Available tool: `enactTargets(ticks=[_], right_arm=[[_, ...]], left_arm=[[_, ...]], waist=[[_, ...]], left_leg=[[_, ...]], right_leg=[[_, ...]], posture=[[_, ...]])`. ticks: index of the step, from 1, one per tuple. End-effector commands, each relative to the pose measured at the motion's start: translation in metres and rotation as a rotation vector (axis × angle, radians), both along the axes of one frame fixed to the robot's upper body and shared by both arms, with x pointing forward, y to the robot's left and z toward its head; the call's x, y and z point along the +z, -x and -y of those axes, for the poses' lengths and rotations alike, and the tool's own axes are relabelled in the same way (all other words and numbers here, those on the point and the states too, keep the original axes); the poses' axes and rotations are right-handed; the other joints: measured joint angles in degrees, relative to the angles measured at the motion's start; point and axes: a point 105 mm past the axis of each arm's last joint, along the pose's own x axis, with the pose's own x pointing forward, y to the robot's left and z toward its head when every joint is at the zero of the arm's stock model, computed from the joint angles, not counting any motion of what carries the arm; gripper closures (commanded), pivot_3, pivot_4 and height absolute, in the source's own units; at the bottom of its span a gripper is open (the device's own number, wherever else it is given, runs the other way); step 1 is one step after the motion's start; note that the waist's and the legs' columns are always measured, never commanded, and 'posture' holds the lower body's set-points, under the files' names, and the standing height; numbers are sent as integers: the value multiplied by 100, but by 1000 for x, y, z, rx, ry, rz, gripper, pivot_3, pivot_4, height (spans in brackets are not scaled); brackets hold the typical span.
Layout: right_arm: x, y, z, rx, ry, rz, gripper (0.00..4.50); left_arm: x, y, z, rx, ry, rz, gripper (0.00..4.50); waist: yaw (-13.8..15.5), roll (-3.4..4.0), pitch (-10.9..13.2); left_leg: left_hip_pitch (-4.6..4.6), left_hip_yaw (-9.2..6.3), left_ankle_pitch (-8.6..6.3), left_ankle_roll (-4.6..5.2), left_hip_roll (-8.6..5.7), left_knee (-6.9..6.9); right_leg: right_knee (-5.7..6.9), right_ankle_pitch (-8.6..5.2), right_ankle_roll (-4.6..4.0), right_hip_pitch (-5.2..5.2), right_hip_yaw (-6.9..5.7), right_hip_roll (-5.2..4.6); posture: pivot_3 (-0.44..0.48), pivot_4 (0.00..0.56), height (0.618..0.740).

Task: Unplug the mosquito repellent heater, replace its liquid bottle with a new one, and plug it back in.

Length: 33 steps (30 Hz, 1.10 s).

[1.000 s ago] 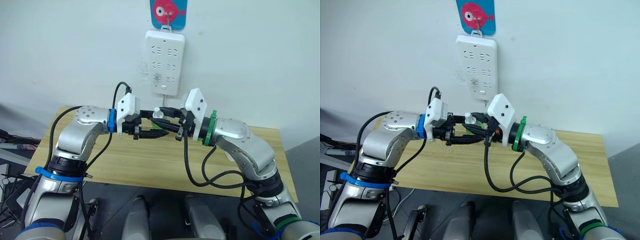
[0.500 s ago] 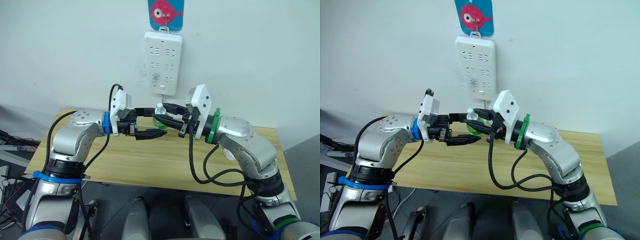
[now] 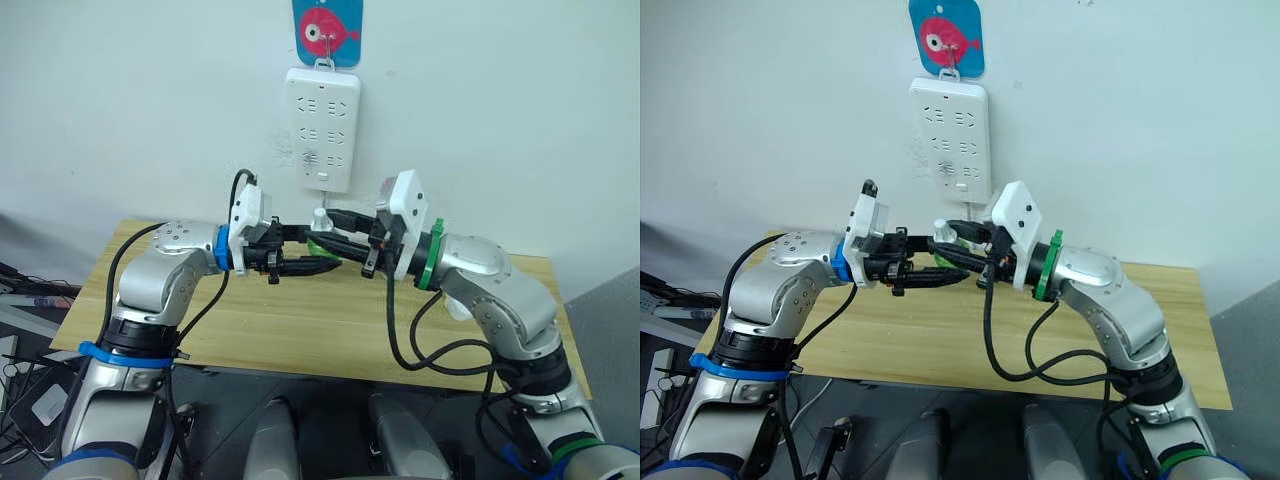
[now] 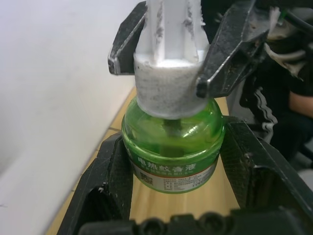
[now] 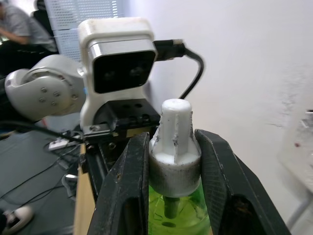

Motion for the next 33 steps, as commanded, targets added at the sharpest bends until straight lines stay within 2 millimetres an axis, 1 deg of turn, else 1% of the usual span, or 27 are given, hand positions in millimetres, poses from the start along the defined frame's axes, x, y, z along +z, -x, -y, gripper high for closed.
enactTargets(ticks=[1,4,7,8,10,11,14,15,17,18,20,22,27,28,30,31,33], right_arm=[[-1,16,-7,343,108,31,3455],[-3,11,-5,449,204,1,3455],[2,14,-1,479,212,-30,3455],[3,14,0,466,205,-29,3455],[9,9,5,367,145,-14,2699],[11,6,11,272,115,23,2408],[9,10,24,89,61,87,1318],[6,12,25,30,30,86,1308],[2,16,24,-105,-39,89,1308],[1,18,23,-141,-55,89,1308],[-4,21,15,-239,-80,110,1308],[-6,21,8,-300,-100,122,1308],[-8,15,-5,-353,-134,108,1308],[-8,15,-6,-352,-139,104,1689],[-9,15,-6,-337,-136,98,2235],[-9,16,-7,-319,-131,98,2585],[-10,19,-7,-269,-125,82,3442]], left_arm=[[8,9,-2,-33,-50,89,2162],[7,13,-3,-30,-54,91,2162],[8,14,-3,-17,-43,94,2162],[8,14,-3,-12,-41,96,2162],[6,13,-4,23,-24,92,2162],[5,9,-5,64,-10,100,2162],[1,4,-7,133,15,102,2162],[-1,3,-6,144,23,98,2162],[-4,3,-5,164,35,95,2162],[-4,3,-4,169,36,95,2162],[-7,2,-2,170,35,98,2162],[-8,2,1,167,35,102,2162],[-8,3,7,140,35,110,2162],[-8,3,7,138,36,110,2162],[-8,4,8,128,31,109,2163],[-9,5,7,120,27,108,2163],[-11,9,6,102,16,100,2163]], waist=[[-2,0,0],[-11,1,0],[13,1,0],[20,1,0],[39,0,0],[50,0,0],[57,1,0],[43,1,0],[11,1,0],[-5,1,-1],[-51,4,-2],[-84,5,-3],[-93,4,-3],[-92,4,-3],[-92,4,-3],[-91,4,-3],[-89,4,-3]], left_leg=[[4,1,0,1,0,1],[15,3,0,4,8,-3],[12,-4,0,5,11,-8],[11,-4,-1,5,11,-9],[9,-4,-1,5,8,-8],[7,-5,-1,5,7,-7],[6,-4,-1,6,4,-4],[6,-2,-1,5,4,-4],[7,-2,-1,5,7,-5],[8,-3,-1,5,10,-5],[11,1,0,4,11,-5],[15,3,1,4,14,-3],[12,2,1,4,12,-3],[11,2,1,4,10,-3],[11,2,1,4,10,-4],[11,1,1,4,11,-4],[12,2,1,4,11,-4]], right_leg=[[0,0,0,2,0,0],[1,0,-1,4,3,9],[1,-5,-10,4,-2,13],[1,-6,-10,4,-2,13],[1,-6,-11,4,-1,10],[0,-6,-11,4,-2,9],[0,-7,-10,5,2,4],[0,-6,-10,4,4,4],[1,-7,-9,4,5,6],[2,-7,-10,4,5,8],[6,-7,-9,2,12,13],[7,-7,-8,3,14,18],[6,-7,-8,3,15,19],[6,-7,-8,3,15,18],[6,-7,-8,3,14,17],[6,-7,-8,3,13,18],[6,-7,-8,3,14,18]], posture=[[-37,174,704],[-31,174,704],[-38,185,704],[-42,185,704],[-58,186,704],[-78,189,704],[-108,197,704],[-108,197,704],[-125,202,704],[-128,201,704],[-141,203,704],[-141,203,704],[-140,199,704],[-140,199,704],[-136,197,704],[-136,197,704],[-130,197,704]])
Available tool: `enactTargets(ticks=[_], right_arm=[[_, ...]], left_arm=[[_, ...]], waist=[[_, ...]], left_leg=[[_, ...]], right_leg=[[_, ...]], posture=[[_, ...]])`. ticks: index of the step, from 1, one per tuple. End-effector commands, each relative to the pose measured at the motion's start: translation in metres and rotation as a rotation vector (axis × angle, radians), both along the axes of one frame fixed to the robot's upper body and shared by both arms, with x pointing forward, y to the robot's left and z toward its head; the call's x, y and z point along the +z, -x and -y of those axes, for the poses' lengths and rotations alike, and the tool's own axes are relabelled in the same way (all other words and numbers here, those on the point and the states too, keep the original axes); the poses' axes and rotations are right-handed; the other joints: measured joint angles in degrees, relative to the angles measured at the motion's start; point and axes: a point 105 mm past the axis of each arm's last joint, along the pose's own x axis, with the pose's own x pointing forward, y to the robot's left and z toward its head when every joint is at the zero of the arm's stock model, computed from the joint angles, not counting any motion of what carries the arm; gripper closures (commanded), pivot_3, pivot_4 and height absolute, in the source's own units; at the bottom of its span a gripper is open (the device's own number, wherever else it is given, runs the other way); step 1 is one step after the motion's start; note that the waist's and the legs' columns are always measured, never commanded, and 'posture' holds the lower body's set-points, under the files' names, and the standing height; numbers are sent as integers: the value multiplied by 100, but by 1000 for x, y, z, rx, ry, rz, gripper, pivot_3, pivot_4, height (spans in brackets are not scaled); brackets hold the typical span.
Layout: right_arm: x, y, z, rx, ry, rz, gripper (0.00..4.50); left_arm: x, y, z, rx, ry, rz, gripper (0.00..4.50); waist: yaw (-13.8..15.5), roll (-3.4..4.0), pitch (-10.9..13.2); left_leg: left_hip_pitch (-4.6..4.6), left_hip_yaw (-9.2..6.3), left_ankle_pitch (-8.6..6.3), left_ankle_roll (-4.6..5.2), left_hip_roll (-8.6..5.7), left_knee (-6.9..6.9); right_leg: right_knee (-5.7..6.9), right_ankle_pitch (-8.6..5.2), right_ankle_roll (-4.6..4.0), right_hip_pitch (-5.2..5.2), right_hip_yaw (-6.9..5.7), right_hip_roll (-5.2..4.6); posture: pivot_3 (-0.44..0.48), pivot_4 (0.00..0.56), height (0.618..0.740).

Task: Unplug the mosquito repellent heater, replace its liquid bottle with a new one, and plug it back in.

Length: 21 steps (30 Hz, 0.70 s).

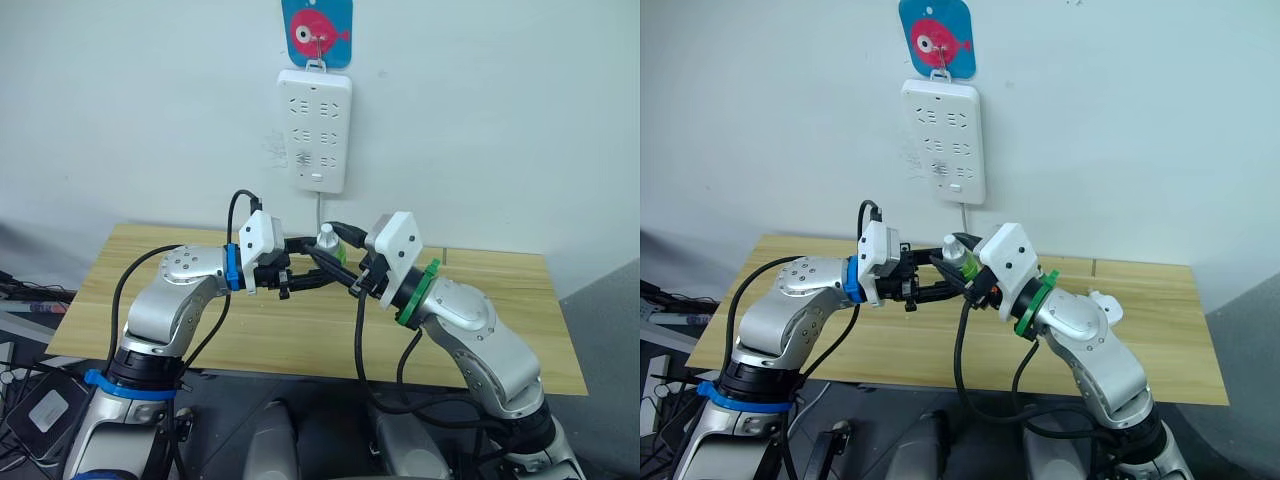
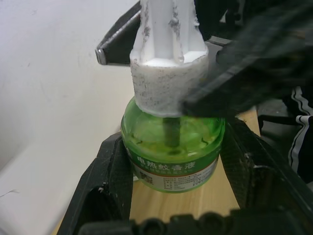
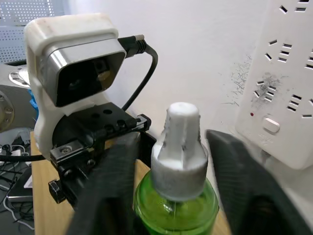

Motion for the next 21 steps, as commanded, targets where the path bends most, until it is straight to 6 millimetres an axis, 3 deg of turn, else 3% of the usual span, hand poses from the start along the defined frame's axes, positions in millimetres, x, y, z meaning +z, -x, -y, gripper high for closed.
enactTargets(ticks=[1,5,9,12,15,16,21], right_arm=[[9,10,-3,102,-12,25,3448],[6,19,-1,299,53,11,3427],[-6,16,12,692,324,-30,3427],[2,15,16,775,366,-89,3427],[9,13,19,751,337,-94,3427],[11,11,22,729,331,-83,2694],[20,6,46,561,303,-46,939]], left_arm=[[7,9,1,-53,-10,38,2163],[6,20,-1,-120,-25,2,2163],[3,37,-5,-235,-90,-16,2164],[5,36,-6,-232,-85,-13,2164],[7,34,-6,-217,-76,3,2164],[7,34,-6,-212,-71,4,2164],[3,29,-5,-184,-55,35,2165]], waist=[[4,0,0],[0,0,0],[-10,2,2],[8,1,1],[64,1,1],[75,1,1],[92,1,1]], left_leg=[[0,0,0,0,0,0],[1,0,0,0,1,-2],[4,4,0,2,0,2],[6,-1,-1,3,3,-2],[1,0,-2,5,3,-8],[0,0,-2,5,3,-8],[-1,5,-2,5,-1,-3]], right_leg=[[0,0,0,0,0,0],[0,0,0,0,-1,1],[-1,-1,2,3,1,2],[-3,-2,-2,5,-6,4],[-3,-6,-10,3,-10,3],[-5,-6,-11,2,-11,3],[-5,-6,-10,3,-7,-4]], posture=[[-128,197,704],[-123,201,704],[-99,203,704],[-99,203,704],[-91,203,704],[-94,202,704],[-118,197,704]])
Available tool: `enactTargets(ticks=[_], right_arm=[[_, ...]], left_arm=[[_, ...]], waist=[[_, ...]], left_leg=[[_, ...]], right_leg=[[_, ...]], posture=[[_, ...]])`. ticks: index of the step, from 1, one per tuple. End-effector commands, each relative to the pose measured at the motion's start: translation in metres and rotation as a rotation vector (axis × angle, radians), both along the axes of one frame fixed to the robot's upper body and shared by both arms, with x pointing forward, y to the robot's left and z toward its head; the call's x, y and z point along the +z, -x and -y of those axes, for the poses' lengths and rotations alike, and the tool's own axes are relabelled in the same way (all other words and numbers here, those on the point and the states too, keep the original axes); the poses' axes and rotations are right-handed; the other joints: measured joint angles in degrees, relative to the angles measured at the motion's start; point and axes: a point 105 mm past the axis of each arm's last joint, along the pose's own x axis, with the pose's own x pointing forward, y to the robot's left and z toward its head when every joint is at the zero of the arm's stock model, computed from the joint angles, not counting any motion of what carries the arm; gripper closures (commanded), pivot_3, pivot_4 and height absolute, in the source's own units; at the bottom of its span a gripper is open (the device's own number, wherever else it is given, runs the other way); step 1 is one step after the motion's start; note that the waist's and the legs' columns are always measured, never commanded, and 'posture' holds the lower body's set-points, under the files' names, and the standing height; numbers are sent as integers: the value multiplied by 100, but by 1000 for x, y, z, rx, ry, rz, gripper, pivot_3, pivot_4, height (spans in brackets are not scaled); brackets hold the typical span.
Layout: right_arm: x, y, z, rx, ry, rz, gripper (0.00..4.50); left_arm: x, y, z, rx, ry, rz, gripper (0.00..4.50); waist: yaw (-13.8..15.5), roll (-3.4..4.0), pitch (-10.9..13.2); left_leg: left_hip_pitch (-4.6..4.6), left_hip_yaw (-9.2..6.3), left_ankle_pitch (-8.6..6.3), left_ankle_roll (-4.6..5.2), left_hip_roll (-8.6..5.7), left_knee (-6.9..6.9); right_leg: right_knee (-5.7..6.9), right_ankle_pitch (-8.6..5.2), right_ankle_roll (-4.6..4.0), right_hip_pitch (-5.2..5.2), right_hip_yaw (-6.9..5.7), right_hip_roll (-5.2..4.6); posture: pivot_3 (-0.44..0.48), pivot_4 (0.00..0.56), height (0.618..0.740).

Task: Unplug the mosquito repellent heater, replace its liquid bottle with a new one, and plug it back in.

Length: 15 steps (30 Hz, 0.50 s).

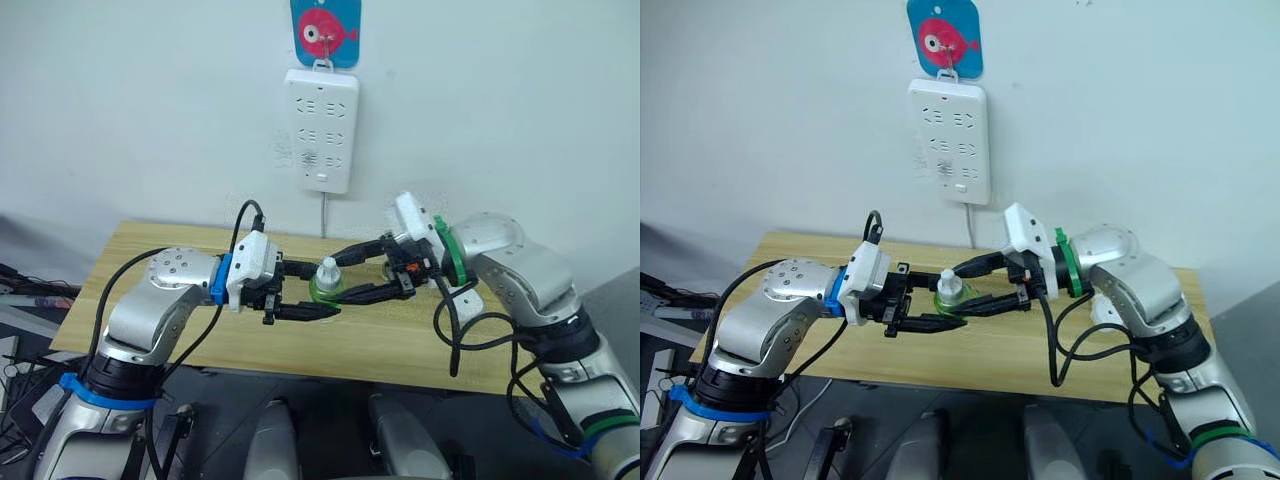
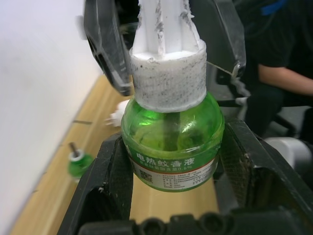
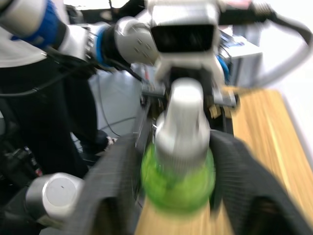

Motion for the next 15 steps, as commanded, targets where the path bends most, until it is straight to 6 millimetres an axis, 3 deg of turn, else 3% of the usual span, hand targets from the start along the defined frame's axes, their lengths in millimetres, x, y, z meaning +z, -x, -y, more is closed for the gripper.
enactTargets(ticks=[1,3,11,15], right_arm=[[19,7,11,-86,-56,77,608],[19,8,11,-160,-87,105,13],[21,15,-26,-334,-225,96,0],[19,4,-32,-391,-221,123,0]], left_arm=[[5,-4,1,18,39,58,2165],[4,-6,3,25,50,68,2165],[0,-8,11,12,64,95,2165],[1,-9,13,10,71,100,2165]], waist=[[-3,0,0],[-7,0,0],[-104,0,-3],[-122,0,-5]], left_leg=[[0,2,0,0,-1,0],[0,1,0,0,1,-2],[2,0,2,-3,6,1],[0,1,2,-3,3,1]], right_leg=[[0,0,0,0,1,-1],[-2,0,1,0,0,0],[5,0,1,-2,4,8],[4,0,1,-2,4,4]], posture=[[-121,196,704],[-127,195,704],[-133,181,704],[-135,174,704]])
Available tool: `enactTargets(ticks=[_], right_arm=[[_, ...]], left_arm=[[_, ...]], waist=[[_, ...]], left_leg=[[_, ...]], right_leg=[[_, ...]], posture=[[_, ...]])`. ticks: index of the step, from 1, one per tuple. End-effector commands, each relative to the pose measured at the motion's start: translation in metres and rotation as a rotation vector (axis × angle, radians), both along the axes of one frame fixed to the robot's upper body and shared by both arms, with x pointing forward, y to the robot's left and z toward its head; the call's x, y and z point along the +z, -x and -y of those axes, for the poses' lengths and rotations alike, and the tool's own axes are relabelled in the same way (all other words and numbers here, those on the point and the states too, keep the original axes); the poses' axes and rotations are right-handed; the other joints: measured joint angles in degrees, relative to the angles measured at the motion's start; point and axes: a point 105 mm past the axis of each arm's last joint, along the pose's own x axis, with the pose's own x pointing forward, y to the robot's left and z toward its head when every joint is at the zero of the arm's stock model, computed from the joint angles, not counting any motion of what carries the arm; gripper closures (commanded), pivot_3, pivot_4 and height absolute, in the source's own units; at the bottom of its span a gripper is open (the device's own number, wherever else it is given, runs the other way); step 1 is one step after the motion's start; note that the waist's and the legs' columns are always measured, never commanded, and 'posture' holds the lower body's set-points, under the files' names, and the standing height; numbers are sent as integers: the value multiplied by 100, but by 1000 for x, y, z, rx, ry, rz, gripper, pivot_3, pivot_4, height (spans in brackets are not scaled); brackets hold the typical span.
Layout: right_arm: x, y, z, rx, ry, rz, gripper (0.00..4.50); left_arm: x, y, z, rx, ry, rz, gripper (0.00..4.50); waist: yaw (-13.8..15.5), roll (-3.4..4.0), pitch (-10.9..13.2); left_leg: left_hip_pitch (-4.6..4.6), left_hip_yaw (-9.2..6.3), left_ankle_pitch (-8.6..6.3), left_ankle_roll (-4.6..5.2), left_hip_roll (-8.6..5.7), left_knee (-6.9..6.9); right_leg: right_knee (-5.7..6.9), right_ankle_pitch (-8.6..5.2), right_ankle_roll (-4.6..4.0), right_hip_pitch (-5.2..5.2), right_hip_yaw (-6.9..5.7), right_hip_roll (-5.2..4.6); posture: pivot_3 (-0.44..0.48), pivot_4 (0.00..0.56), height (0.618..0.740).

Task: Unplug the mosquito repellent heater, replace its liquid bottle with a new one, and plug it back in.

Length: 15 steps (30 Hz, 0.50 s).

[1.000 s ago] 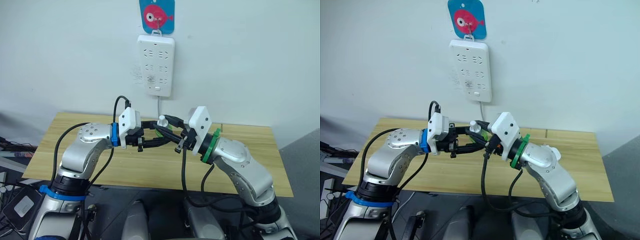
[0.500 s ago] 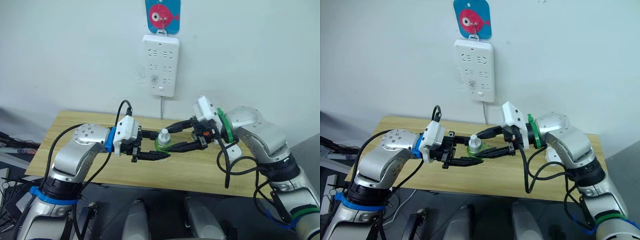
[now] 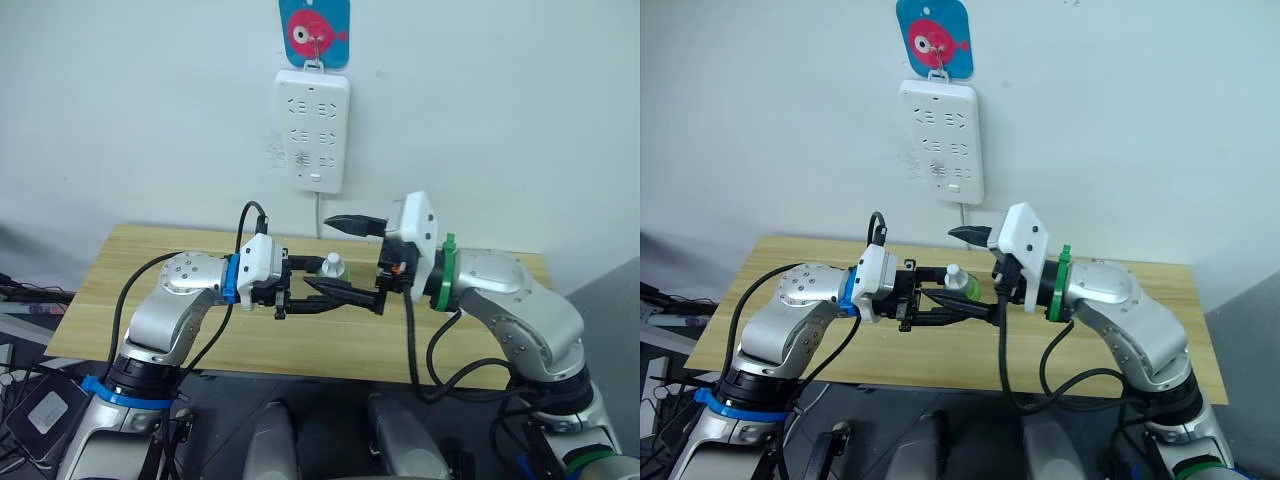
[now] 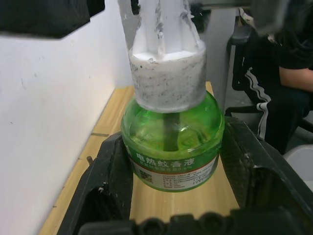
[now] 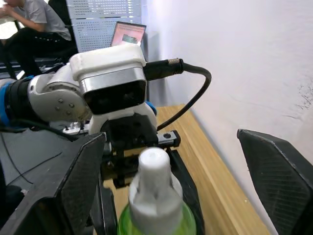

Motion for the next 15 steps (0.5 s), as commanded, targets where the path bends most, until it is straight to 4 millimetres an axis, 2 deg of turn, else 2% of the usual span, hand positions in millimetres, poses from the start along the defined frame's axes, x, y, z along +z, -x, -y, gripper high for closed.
enactTargets(ticks=[1,5,10,13,15], right_arm=[[6,-6,1,-48,4,61,0],[6,-14,27,-80,60,58,0],[7,-6,52,-24,131,15,0],[6,11,51,69,152,-31,0],[7,17,40,92,126,-29,0]], left_arm=[[7,0,3,-13,14,41,2165],[7,-2,0,0,11,41,2165],[7,-4,-3,17,12,38,2166],[7,-5,-4,24,13,35,2166],[7,-6,-4,23,14,36,2166]], waist=[[-7,0,0],[-5,0,-1],[-11,0,0],[-18,0,-1],[-40,0,-1]], left_leg=[[0,0,0,0,0,0],[-1,0,0,0,-1,0],[0,0,0,1,0,-1],[1,1,-1,1,0,-1],[1,1,-1,1,1,-1]], right_leg=[[0,0,0,0,0,0],[0,0,-1,0,-1,-1],[0,0,0,0,-1,0],[0,0,0,0,-1,1],[0,0,0,0,-1,2]], posture=[[-135,170,704],[-139,171,704],[-144,171,704],[-148,172,704],[-149,173,704]])
